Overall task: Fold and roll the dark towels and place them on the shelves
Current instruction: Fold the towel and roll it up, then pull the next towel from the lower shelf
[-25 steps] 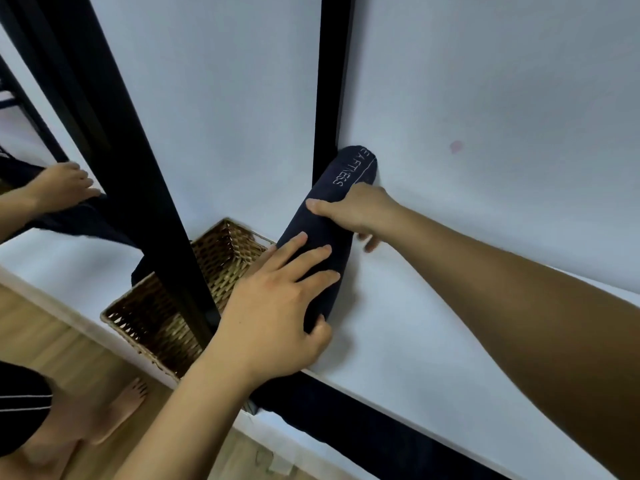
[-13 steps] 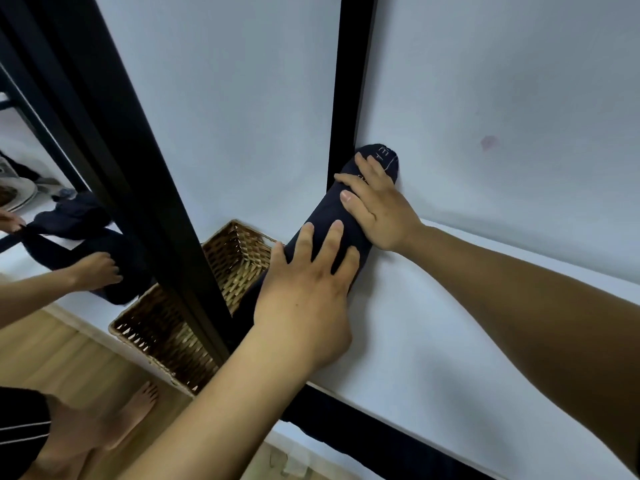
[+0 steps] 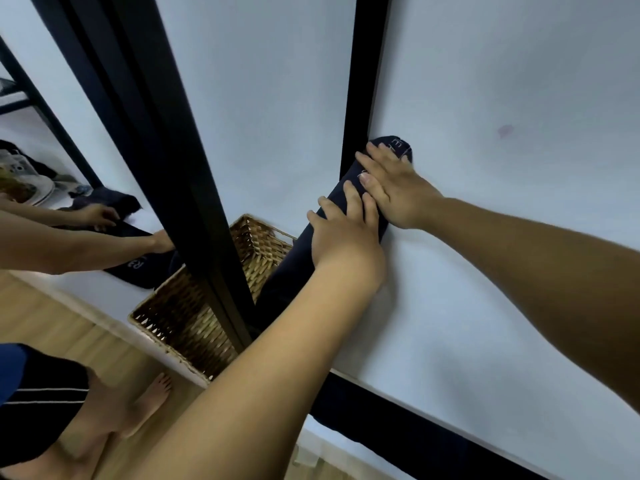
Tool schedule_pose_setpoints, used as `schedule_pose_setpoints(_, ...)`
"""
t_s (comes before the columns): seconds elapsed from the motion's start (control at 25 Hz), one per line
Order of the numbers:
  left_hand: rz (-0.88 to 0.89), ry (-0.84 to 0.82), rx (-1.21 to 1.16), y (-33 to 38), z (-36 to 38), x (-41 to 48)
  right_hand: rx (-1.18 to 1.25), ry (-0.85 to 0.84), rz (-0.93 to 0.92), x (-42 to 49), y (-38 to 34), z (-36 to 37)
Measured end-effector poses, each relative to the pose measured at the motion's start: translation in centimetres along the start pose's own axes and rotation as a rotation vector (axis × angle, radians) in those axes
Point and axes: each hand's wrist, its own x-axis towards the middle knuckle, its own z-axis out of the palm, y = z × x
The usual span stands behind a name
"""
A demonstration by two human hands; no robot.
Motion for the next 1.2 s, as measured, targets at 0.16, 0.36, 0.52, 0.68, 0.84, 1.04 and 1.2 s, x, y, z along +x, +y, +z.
schedule_pose_setpoints(0.16,-0.034,-0.022,0.033,0.4,-0.5,-0.3,0.13,-0.003,0.24,-1.7,-2.1,-0.8)
schedule_pose_setpoints(0.36,0.011,0.033,0.145,0.7,-1.8,-2.8,0.171,0.091,0.278,-13.5,-5.7,0.7)
schedule_pose_setpoints(0.52,0.267,0.206,-0.034,3.4,2.1,-9.9,-0.091,-0.027,0.364,-21.3,-7.1,0.9)
schedule_pose_setpoints(0.68,0.412,0.304,-0.369,3.5,9.0,-17.1,-0.123,-0.08,0.416,-27.7,-8.0,3.1)
schedule_pose_setpoints(0.84,0.315,0.326,-0.453,5.2,14.1,-23.0,-0.172,0.101,0.364,-35.1,-10.7,7.1)
schedule_pose_setpoints(1.04,0.339,-0.348,-0.455,8.3,23.9,-32.5,0.213,-0.185,0.66,-47.4,-14.1,17.7)
schedule_pose_setpoints(1.2,0.323,-0.469,-0.507,8.8,28.6,-33.4,0.497,-0.222,0.923,-53.5,-12.2,23.6)
